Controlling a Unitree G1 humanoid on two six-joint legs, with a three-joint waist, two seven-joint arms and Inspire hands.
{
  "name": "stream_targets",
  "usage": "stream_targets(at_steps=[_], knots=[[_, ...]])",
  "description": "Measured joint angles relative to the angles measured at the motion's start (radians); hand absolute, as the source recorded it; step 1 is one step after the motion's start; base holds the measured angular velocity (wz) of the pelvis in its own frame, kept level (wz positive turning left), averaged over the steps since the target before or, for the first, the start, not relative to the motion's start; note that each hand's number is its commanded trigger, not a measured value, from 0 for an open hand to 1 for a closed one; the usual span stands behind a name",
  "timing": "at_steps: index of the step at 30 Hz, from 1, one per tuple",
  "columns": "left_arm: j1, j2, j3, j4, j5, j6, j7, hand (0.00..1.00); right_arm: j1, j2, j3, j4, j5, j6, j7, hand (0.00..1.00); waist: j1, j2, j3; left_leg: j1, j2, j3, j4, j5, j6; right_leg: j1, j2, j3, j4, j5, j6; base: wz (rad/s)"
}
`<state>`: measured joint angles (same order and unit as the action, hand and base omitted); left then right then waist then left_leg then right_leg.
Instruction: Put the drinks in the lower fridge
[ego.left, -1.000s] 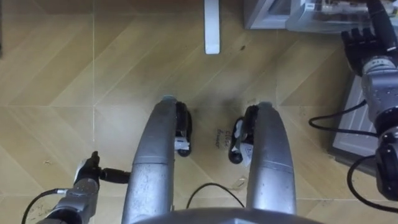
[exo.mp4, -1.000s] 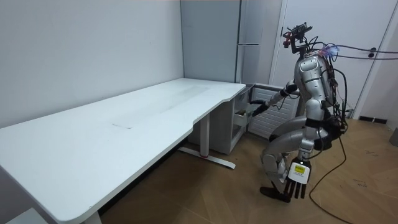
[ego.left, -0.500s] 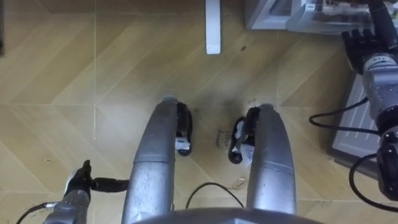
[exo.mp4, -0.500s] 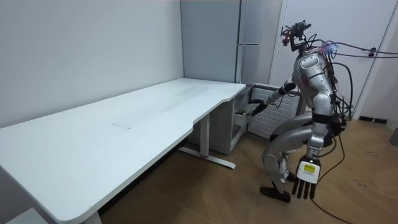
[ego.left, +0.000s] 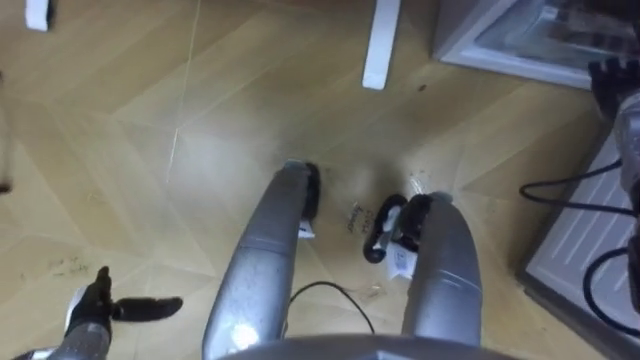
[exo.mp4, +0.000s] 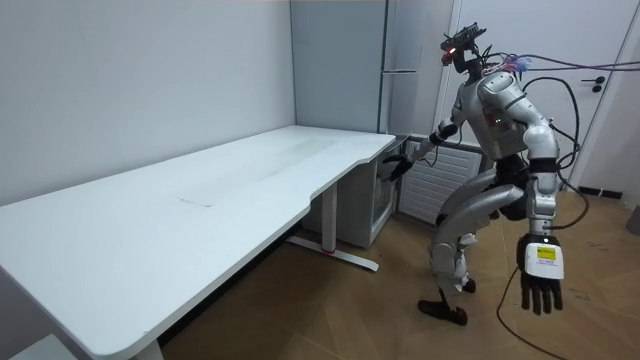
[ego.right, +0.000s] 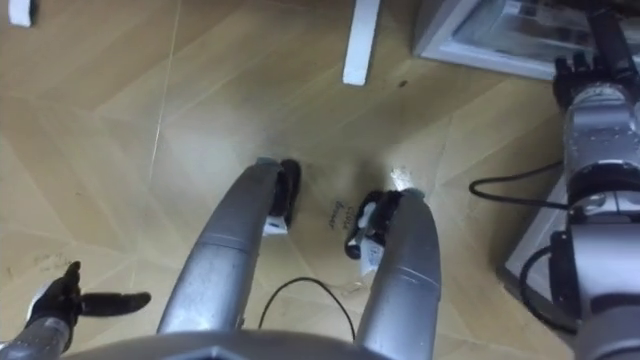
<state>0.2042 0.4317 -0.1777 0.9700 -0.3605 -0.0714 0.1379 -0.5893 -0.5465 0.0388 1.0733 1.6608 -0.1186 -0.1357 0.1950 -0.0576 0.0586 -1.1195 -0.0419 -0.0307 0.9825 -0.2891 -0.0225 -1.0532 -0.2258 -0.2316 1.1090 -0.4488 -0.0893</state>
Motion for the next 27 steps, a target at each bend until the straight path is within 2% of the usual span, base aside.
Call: stream_targets(at_steps=[7, 10, 17, 20, 24, 27], knots=[[0.029, 0.012, -0.002, -0.008, 0.001, 0.008, -0.003, 0.00, -0.003, 0.013, 0.020, 0.000, 0.006, -0.015, 0.003, 0.00, 0.009, -0.001, 0.0008, 0.020, -0.001, -0.038, -0.011, 0.006, -0.024, 0.041, -0.001, -0.044, -0.010, -0.016, -0.023, 0.13], [0.031, 0.017, -0.001, -0.009, 0.002, 0.008, -0.003, 0.00, -0.002, 0.015, 0.019, 0.001, 0.038, -0.028, 0.002, 0.00, 0.025, -0.001, 0.0013, 0.014, -0.001, -0.049, -0.011, 0.010, -0.031, 0.044, -0.002, -0.057, -0.011, -0.016, -0.028, 0.05], [0.043, 0.070, 0.000, -0.018, 0.000, 0.019, -0.003, 0.00, -0.002, 0.033, 0.020, 0.026, 0.063, -0.086, 0.004, 0.00, 0.084, 0.009, 0.0055, 0.014, -0.003, -0.071, -0.013, 0.023, -0.050, 0.054, -0.005, -0.083, -0.013, -0.019, -0.032, 0.04], [0.063, 0.091, 0.000, -0.040, 0.000, 0.023, -0.003, 0.00, -0.002, 0.034, 0.019, 0.028, 0.075, -0.119, 0.004, 0.00, 0.097, 0.015, 0.0067, 0.006, -0.013, -0.084, -0.027, 0.037, -0.055, 0.059, -0.042, -0.130, -0.013, -0.021, -0.034, 0.10], [0.063, 0.093, 0.000, -0.039, 0.003, 0.030, 0.001, 0.00, -0.002, 0.035, 0.015, 0.027, 0.086, -0.158, 0.004, 0.00, 0.107, 0.016, 0.0063, -0.006, -0.026, -0.104, -0.052, 0.063, -0.067, 0.062, -0.090, -0.193, -0.014, -0.024, -0.041, 0.15], [0.063, 0.093, -0.001, -0.038, 0.006, 0.035, 0.001, 0.00, -0.002, 0.038, 0.015, 0.028, 0.101, -0.171, 0.004, 0.00, 0.114, 0.017, 0.0061, -0.008, -0.033, -0.129, -0.060, 0.072, -0.082, 0.073, -0.106, -0.232, -0.014, -0.029, -0.052, 0.12]])
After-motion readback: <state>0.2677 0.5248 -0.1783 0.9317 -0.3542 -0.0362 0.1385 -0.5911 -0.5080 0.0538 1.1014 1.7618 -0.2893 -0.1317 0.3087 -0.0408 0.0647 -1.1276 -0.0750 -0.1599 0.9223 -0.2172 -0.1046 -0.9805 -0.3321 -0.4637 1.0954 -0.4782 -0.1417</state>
